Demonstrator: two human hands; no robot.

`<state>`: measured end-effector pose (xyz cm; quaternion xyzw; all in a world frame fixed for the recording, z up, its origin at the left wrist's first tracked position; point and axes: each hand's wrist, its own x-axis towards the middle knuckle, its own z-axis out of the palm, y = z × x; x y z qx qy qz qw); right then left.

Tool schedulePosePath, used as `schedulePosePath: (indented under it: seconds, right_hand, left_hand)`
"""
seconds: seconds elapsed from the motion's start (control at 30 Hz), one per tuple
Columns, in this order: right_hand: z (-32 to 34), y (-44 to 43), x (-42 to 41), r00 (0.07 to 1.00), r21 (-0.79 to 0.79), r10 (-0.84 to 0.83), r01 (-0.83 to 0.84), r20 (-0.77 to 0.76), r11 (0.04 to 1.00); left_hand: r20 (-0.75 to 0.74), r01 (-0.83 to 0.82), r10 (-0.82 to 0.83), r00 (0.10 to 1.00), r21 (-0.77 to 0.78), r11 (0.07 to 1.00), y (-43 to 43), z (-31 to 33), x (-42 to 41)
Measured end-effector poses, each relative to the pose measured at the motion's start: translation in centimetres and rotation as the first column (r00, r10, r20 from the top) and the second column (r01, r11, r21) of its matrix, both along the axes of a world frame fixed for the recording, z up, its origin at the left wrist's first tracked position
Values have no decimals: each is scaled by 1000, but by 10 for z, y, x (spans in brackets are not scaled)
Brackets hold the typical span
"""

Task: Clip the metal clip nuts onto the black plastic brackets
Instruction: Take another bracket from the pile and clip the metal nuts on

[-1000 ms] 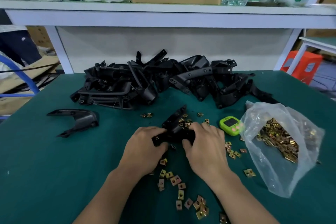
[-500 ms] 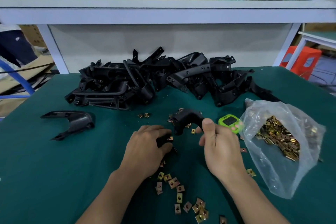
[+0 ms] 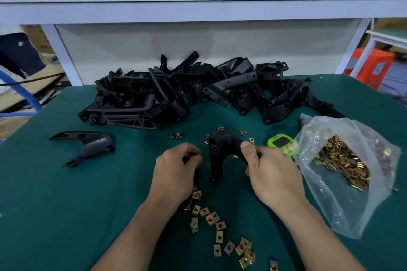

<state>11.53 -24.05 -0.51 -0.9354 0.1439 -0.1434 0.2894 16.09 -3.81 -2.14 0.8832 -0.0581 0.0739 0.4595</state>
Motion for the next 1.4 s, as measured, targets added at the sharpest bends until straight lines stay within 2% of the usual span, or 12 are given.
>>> schedulePosePath:
  seconds: [0.13, 0.27, 0.33, 0.5, 0.6, 0.7, 0.83, 1.0, 1.17, 1.3, 1.4]
  right_hand:
    - [-4, 1, 1, 999, -116, -35, 33, -10, 993]
    - [-4, 5, 0, 997, -200, -72, 77, 36, 977]
    - [-2, 6, -2, 996, -236, -60, 73, 62, 969]
    - [-1, 5, -3, 1000, -305, -23, 28, 19, 952]
    - [-3, 3, -1, 999, -285, -33, 29, -7, 958]
    - [-8, 0, 0, 997, -197, -49, 38, -51, 980]
    - [-12, -3, 2, 998, -147, -44, 38, -41, 988]
    - [-13, -4, 3, 999, -126, -28, 23, -43, 992]
    - [-12, -5, 2, 999, -117, -20, 14, -46, 993]
    - [-12, -4, 2, 999, -133, -25, 21, -27, 991]
    - [-11, -2, 1, 1000, -104, -15, 13, -11, 994]
  left_hand:
    - [48, -57, 59, 997, -48, 997, 1, -2, -1]
    - [64, -45, 46, 997, -16, 999, 1, -2, -5]
    - [57, -34, 36, 998, -26, 999, 0, -2, -7]
    - [59, -14, 19, 998, -83, 996, -1, 1, -9]
    - [69, -21, 29, 997, -106, 994, -1, 3, -10]
    - [64, -46, 54, 996, -126, 991, -2, 5, -11]
    - [75, -75, 76, 994, -10, 997, -1, 4, -9]
    - [173, -80, 67, 983, 68, 995, 2, 4, -11]
    - [33, -16, 21, 999, -156, 988, -1, 4, -8]
    - [-68, -8, -32, 997, -511, 860, -2, 6, -9]
    - [-102, -34, -22, 995, -520, 853, -1, 5, -9]
